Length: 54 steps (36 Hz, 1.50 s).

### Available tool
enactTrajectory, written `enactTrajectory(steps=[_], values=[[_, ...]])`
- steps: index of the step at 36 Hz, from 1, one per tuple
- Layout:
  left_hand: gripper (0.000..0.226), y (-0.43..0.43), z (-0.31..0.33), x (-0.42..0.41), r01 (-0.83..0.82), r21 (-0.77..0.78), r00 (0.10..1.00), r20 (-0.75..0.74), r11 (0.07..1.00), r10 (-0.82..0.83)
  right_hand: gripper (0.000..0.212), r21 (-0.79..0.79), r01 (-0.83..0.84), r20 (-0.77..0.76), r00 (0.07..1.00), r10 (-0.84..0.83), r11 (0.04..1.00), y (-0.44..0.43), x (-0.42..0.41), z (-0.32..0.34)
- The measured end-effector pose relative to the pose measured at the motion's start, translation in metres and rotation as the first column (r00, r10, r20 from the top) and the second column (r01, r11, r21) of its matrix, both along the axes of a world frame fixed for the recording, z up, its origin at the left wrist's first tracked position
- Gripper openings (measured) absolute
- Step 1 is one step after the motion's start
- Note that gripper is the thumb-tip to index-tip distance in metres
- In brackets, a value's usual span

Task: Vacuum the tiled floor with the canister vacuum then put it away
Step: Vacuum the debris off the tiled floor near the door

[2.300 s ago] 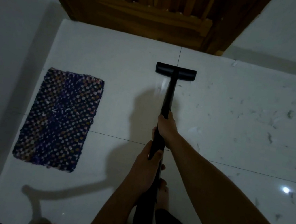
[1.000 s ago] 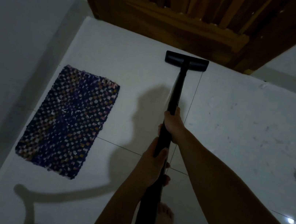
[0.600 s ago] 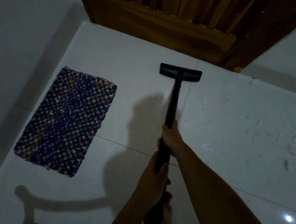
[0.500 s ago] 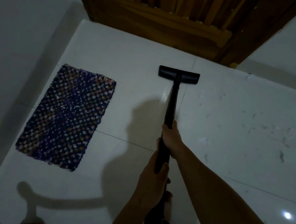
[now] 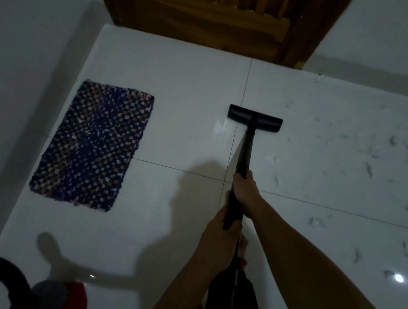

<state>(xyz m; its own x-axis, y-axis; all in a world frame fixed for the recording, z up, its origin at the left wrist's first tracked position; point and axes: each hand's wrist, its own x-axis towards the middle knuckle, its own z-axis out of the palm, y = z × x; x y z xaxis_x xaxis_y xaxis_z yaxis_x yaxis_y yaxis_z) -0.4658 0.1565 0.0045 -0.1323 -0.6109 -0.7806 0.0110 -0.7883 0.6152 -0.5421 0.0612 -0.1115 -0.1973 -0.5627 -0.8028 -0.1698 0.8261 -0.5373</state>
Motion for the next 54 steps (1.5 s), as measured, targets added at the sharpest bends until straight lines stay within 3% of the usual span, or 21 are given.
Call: enactTrajectory(steps=[9, 15, 32, 45, 54], values=[[0.046, 0.072, 0.005, -0.005, 0.052, -0.013, 0.989, 0.142, 0.999, -0.05, 0.046, -0.007, 0.017, 0.059, 0.998, -0.017, 1.0, 0.076, -0.004, 0.01], [0.048, 0.11, 0.014, -0.01, 0.014, 0.044, 0.997, 0.071, 0.999, -0.017, 0.049, -0.003, 0.02, 0.066, 0.998, -0.02, 1.0, 0.11, -0.01, 0.013], [0.044, 0.225, 0.02, -0.06, 0.04, 0.058, 0.996, 0.073, 0.998, -0.044, 0.053, 0.087, 0.074, 0.095, 0.992, -0.082, 0.993, 0.231, -0.065, 0.009], [0.045, 0.317, 0.023, -0.049, 0.209, 0.051, 0.968, 0.13, 0.977, -0.214, 0.049, 0.106, 0.198, 0.1, 0.973, -0.208, 0.974, 0.337, -0.065, 0.008], [0.044, 0.357, 0.025, -0.052, 0.313, 0.074, 0.943, 0.092, 0.947, -0.319, 0.049, 0.114, 0.327, 0.1, 0.936, -0.339, 0.938, 0.391, -0.076, 0.011]])
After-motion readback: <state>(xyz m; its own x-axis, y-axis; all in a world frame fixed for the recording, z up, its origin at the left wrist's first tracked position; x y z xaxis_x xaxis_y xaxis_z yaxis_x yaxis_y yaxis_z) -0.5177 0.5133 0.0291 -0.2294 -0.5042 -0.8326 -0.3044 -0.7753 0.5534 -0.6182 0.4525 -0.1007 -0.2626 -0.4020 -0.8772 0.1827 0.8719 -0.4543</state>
